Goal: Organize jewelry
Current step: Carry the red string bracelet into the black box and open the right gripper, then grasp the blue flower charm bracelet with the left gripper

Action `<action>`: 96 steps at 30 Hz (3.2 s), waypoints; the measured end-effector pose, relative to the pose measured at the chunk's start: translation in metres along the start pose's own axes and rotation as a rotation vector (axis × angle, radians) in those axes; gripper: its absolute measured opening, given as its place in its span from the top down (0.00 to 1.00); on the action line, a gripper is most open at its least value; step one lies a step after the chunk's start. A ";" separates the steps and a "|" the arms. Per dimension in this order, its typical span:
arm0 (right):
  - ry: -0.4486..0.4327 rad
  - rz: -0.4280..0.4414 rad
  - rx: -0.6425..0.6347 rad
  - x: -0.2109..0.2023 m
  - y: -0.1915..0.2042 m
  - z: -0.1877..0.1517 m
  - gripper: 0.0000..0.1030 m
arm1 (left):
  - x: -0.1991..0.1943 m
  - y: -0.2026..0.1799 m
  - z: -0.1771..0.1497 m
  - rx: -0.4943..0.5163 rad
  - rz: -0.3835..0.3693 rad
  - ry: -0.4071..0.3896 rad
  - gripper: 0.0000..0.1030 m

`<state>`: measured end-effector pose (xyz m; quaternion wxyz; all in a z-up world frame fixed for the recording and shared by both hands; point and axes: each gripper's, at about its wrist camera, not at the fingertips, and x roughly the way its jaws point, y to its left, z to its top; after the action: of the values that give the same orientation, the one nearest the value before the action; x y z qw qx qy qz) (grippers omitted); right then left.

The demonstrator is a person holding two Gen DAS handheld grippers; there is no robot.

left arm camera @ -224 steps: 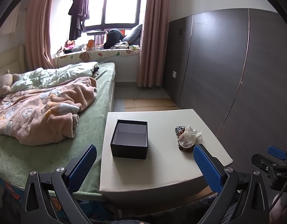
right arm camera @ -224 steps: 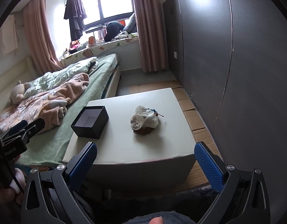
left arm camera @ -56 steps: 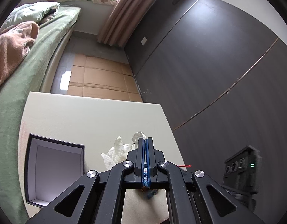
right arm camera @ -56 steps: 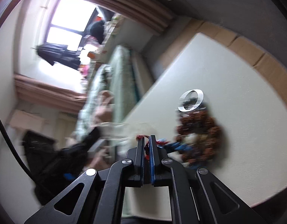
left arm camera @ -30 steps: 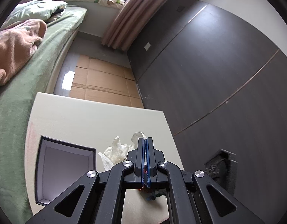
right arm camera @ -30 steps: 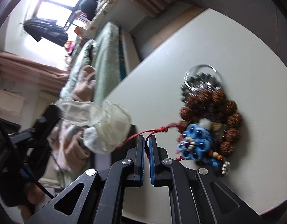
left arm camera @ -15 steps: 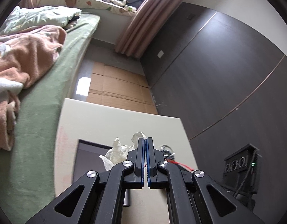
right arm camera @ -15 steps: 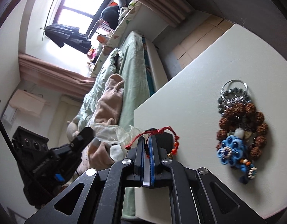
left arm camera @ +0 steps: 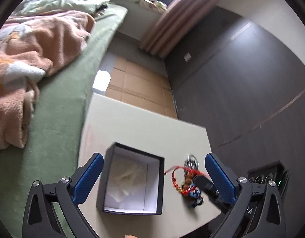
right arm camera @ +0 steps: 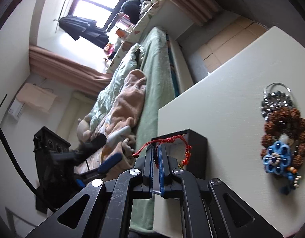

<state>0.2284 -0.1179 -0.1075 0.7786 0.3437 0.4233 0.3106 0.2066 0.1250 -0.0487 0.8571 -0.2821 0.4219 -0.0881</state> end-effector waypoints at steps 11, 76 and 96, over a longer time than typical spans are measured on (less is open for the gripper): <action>0.100 0.099 0.035 0.051 0.013 -0.011 0.94 | -0.016 0.032 0.011 -0.107 0.041 -0.059 0.01; -0.110 -0.391 0.425 -0.139 -0.147 -0.006 0.00 | 0.145 -0.135 -0.113 0.351 0.070 0.337 0.27; -0.064 -0.446 0.386 -0.128 -0.145 -0.003 0.00 | 0.138 -0.129 -0.106 0.384 0.097 0.262 0.63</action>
<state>0.1960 -0.2994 -0.1674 0.7609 0.3934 0.5148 0.0344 0.2227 -0.0785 -0.1205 0.8364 -0.0793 0.5179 -0.1611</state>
